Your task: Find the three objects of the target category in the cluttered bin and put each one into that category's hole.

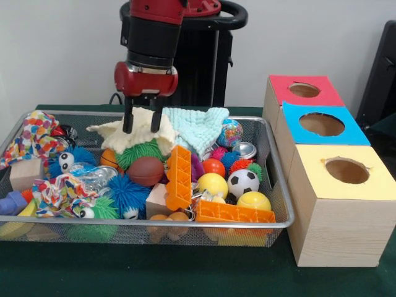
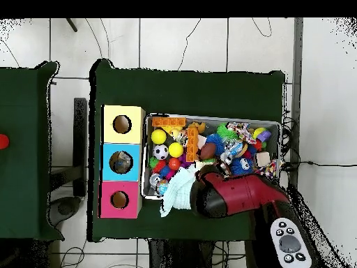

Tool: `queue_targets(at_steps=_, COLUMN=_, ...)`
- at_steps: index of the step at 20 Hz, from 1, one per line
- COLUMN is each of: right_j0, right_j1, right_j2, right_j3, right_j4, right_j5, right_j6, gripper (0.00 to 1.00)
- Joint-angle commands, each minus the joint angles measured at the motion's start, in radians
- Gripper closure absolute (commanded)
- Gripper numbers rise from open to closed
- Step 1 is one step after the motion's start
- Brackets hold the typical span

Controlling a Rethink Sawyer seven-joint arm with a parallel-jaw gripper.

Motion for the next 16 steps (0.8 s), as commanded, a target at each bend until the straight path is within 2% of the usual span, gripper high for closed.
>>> queue_targets(at_steps=1, right_j0=0.005, right_j1=0.106, right_j2=-0.055, right_j3=-0.138, right_j4=-0.1, right_j5=-0.105, right_j6=0.091, gripper=0.0)
queue_targets(at_steps=6, right_j0=0.008, right_j1=0.166, right_j2=-0.092, right_j3=-0.185, right_j4=-0.13, right_j5=-0.166, right_j6=0.097, gripper=0.0)
queue_targets(at_steps=16, right_j0=0.036, right_j1=0.212, right_j2=-0.143, right_j3=-0.23, right_j4=-0.129, right_j5=-0.251, right_j6=0.101, gripper=0.0)
